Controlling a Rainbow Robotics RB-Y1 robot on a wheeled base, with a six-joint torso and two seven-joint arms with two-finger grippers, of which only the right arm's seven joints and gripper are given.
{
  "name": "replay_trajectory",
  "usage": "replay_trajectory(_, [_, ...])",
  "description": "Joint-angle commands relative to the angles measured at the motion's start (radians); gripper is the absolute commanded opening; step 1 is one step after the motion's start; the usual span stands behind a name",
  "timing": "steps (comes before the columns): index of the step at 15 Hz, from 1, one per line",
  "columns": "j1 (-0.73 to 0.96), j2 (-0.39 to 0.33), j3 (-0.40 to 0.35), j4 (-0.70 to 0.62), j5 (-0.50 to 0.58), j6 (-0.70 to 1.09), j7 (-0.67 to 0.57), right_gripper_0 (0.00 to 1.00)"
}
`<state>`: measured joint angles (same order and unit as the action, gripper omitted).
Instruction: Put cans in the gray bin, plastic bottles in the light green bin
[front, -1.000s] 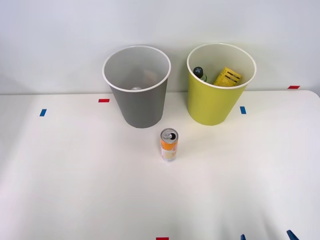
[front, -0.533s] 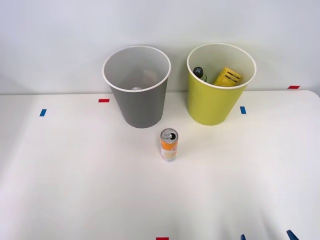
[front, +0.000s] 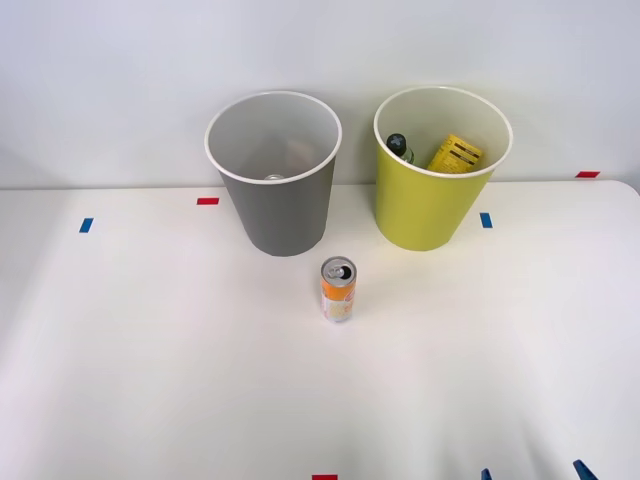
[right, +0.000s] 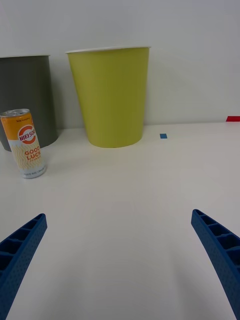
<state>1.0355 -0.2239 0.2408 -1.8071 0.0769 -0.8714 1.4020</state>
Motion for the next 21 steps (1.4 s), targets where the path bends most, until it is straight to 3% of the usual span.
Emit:
replay_trajectory(1, [0.000,0.000,0.000,0.000,0.000,0.000,0.000,1.00])
replay_trajectory(21, [0.000,0.000,0.000,0.000,0.000,0.000,0.000,1.00])
